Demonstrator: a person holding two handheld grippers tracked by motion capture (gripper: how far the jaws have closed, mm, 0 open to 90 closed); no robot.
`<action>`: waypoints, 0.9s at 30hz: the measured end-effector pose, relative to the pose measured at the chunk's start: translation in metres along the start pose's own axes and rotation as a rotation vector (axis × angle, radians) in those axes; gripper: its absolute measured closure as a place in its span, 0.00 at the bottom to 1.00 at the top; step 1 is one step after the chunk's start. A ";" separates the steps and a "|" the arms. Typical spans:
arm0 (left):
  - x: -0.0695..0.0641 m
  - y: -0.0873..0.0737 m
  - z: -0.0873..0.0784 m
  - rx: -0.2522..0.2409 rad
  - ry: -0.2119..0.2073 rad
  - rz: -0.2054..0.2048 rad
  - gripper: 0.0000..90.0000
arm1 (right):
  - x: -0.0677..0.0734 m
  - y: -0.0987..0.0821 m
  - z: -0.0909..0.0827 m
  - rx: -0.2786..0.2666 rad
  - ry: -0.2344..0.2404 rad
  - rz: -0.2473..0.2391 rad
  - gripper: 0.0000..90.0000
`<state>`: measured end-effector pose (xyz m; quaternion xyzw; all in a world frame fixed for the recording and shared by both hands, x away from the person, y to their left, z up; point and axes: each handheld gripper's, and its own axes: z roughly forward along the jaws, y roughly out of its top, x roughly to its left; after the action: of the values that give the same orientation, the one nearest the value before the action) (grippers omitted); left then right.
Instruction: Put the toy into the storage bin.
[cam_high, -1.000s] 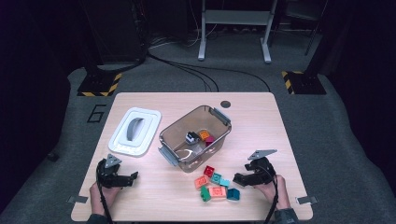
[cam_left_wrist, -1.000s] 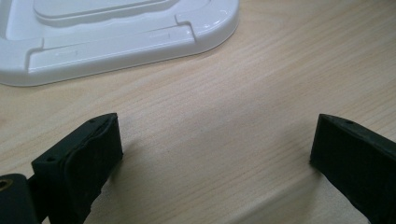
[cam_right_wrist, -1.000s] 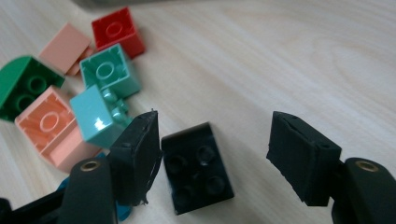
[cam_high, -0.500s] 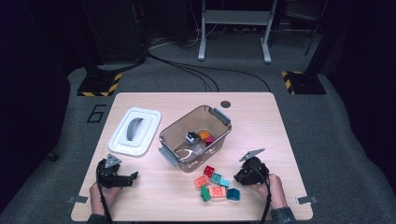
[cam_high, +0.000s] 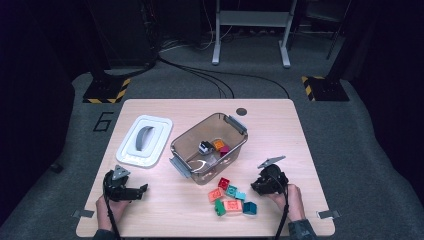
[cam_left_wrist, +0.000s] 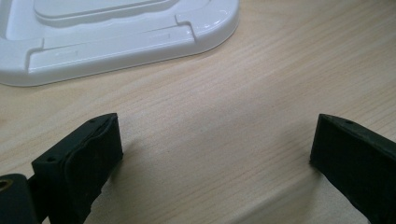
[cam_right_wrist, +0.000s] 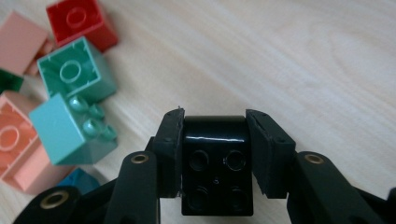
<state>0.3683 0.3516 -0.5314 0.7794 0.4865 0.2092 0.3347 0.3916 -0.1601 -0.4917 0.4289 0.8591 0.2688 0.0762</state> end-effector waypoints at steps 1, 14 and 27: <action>0.000 0.000 0.000 0.000 0.000 0.000 0.02 | 0.000 0.000 0.000 0.000 0.000 0.000 0.65; 0.000 0.000 0.000 0.000 0.000 0.000 0.02 | -0.017 0.019 -0.013 -0.142 -0.042 0.037 0.65; 0.000 0.000 0.000 0.000 0.000 0.000 0.02 | -0.030 0.043 -0.017 -0.205 -0.085 0.046 0.65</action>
<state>0.3684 0.3516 -0.5314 0.7793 0.4866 0.2091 0.3350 0.4338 -0.1691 -0.4581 0.4493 0.8132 0.3383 0.1498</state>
